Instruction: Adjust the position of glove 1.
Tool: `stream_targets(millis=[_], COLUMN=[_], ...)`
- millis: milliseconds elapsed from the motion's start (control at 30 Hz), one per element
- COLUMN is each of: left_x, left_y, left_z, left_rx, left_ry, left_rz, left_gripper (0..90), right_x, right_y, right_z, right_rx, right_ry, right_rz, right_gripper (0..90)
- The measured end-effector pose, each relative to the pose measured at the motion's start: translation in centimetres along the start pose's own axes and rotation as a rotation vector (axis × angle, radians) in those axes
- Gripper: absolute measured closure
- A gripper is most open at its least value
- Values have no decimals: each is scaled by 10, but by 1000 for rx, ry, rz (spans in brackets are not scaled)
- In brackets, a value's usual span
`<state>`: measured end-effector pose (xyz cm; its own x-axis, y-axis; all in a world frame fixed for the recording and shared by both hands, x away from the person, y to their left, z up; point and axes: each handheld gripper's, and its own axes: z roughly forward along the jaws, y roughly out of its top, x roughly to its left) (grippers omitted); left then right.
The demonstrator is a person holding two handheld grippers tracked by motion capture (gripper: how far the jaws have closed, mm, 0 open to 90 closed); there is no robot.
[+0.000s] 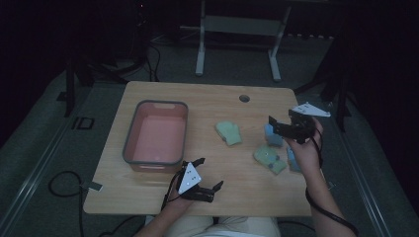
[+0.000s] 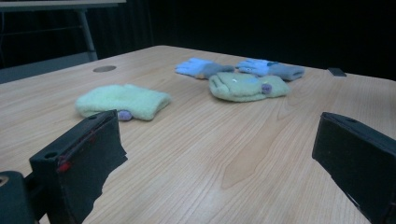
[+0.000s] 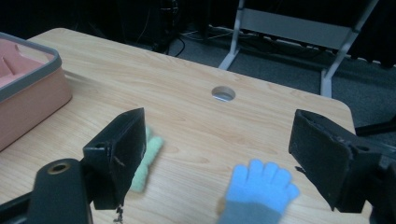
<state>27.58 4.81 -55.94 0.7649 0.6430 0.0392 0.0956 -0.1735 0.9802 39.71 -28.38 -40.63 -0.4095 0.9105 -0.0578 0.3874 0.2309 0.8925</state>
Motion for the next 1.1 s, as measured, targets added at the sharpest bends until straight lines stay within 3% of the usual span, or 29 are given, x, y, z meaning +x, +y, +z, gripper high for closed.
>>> stream_targets(millis=[233, 400, 533, 600, 767, 1033, 1100], left_x=[0, 0, 0, 0, 0, 0, 0], left_y=[0, 0, 0, 0, 0, 0, 0], left_z=[0, 0, 0, 0, 0, 0, 0], left_rx=[0, -1, -1, 0, -4, -2, -2], left_ry=[-1, -2, -4, -4, -5, -7, -9], left_rz=[3, 4, -7, -7, -5, -3, -5], left_gripper=[14, 14, 14, 14, 14, 14, 14], right_x=[17, 28, 35, 37, 51, 59, 63], right_y=[5, 7, 10, 10, 9, 1, -5], right_z=[19, 36, 51, 55, 76, 102, 116], right_rx=[-2, 16, 26, 33, 68, 95, 140], right_ry=[74, 89, 145, 150, 203, 265, 302], right_rz=[-42, -57, -69, -79, -120, -129, -150], right_gripper=[231, 303, 332, 335, 375, 473, 515])
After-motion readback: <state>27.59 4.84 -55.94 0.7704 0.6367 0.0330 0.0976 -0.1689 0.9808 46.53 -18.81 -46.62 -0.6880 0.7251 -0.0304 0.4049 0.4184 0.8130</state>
